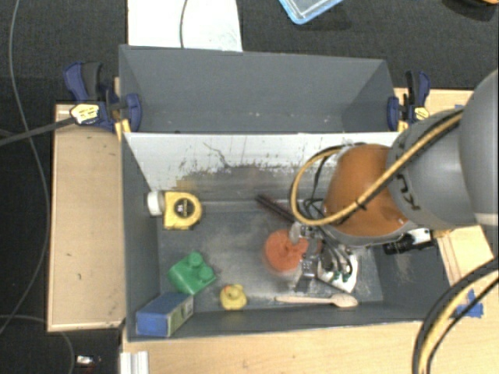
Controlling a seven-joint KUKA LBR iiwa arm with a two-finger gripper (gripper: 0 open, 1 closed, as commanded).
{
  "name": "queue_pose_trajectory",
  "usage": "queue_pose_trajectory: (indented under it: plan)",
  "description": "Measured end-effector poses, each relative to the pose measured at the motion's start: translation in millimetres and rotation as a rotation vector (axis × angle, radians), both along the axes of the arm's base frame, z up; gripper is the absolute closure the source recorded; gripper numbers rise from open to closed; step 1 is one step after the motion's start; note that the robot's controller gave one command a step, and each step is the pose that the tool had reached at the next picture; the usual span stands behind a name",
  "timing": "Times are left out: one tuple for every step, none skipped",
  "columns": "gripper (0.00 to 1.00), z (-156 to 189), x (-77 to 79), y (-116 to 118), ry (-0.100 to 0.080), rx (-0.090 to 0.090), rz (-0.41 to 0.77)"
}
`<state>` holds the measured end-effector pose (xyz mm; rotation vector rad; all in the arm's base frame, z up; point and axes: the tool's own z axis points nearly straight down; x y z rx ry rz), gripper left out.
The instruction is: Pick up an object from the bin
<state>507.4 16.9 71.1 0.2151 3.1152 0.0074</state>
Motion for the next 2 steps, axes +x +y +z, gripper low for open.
queue_pose_trajectory:
  plan:
    - [1.0, 1.6, 2.0, 0.2, -0.005, 0.0, 0.001]
    - [1.0, 1.6, 2.0, 0.2, -0.005, 0.0, 0.001]
